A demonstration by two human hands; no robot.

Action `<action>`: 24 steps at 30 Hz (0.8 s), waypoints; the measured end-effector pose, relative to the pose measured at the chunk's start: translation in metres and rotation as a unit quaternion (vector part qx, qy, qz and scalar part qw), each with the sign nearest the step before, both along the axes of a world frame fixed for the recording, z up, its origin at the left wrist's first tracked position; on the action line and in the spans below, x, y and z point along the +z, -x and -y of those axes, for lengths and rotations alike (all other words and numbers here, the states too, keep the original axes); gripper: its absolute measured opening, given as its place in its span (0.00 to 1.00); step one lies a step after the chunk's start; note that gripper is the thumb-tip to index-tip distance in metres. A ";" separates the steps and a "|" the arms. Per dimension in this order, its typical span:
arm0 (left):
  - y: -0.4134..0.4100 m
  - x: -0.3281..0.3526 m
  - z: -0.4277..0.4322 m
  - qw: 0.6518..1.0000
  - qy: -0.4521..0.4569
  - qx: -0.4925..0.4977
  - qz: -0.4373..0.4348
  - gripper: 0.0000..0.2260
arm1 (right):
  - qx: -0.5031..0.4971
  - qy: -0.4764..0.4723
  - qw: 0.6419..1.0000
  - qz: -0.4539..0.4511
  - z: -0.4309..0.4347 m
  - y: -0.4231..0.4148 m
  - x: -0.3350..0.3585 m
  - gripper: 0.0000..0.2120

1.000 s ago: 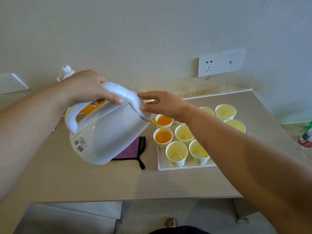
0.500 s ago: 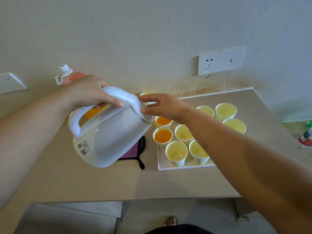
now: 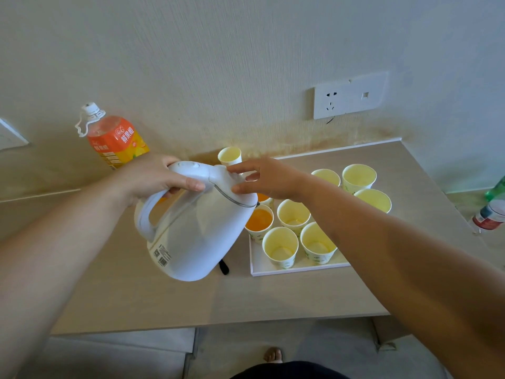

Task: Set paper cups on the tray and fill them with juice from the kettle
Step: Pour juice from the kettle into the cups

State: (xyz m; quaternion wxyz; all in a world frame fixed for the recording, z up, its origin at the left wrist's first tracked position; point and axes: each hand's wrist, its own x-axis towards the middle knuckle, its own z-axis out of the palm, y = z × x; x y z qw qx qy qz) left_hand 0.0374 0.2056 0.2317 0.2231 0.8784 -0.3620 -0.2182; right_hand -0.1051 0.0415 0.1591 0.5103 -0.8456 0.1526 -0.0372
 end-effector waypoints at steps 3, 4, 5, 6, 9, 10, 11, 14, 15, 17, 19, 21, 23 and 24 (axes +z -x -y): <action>0.001 0.006 0.003 1.000 -0.003 -0.010 -0.016 0.21 | -0.004 -0.002 1.000 0.003 0.004 0.005 0.004 0.24; 0.001 0.008 0.005 1.000 -0.004 -0.016 -0.018 0.22 | -0.006 -0.004 1.000 0.005 0.006 0.007 0.006 0.24; 0.002 0.011 0.007 1.000 -0.003 -0.021 -0.016 0.24 | -0.007 -0.005 1.000 0.007 0.007 0.009 0.007 0.24; 0.002 0.014 0.009 1.000 -0.003 -0.027 -0.012 0.28 | -0.009 -0.004 1.000 0.011 0.009 0.012 0.009 0.24; 0.004 0.025 0.016 0.999 0.001 -0.046 -0.010 0.34 | -0.019 -0.019 0.999 0.028 0.013 0.019 0.012 0.22; 0.007 0.028 0.019 0.998 0.002 -0.055 -0.009 0.33 | -0.024 -0.024 0.999 0.035 0.015 0.022 0.013 0.22; 0.010 0.032 0.022 0.998 0.000 -0.065 -0.007 0.33 | -0.029 -0.027 0.998 0.041 0.016 0.024 0.014 0.22; 0.016 0.037 0.032 0.997 -0.007 -0.076 0.006 0.33 | -0.043 -0.025 0.997 0.055 0.022 0.032 0.016 0.22; 0.017 0.039 0.035 0.997 -0.009 -0.078 0.010 0.34 | -0.046 -0.023 0.997 0.059 0.024 0.034 0.017 0.22; 0.018 0.040 0.042 0.996 -0.014 -0.087 0.016 0.35 | -0.050 -0.026 0.996 0.066 0.028 0.040 0.018 0.22; 0.021 0.041 0.048 0.995 -0.021 -0.090 0.019 0.29 | -0.052 -0.038 0.995 0.071 0.031 0.044 0.018 0.21; 0.024 0.040 0.057 0.996 -0.021 -0.087 0.022 0.20 | -0.062 -0.051 0.994 0.077 0.033 0.047 0.016 0.21; 0.027 0.040 0.063 0.995 -0.022 -0.089 0.024 0.16 | -0.073 -0.065 0.992 0.082 0.035 0.048 0.012 0.21; 0.027 0.040 0.065 0.995 -0.028 -0.093 0.027 0.16 | -0.077 -0.070 0.991 0.084 0.036 0.049 0.010 0.21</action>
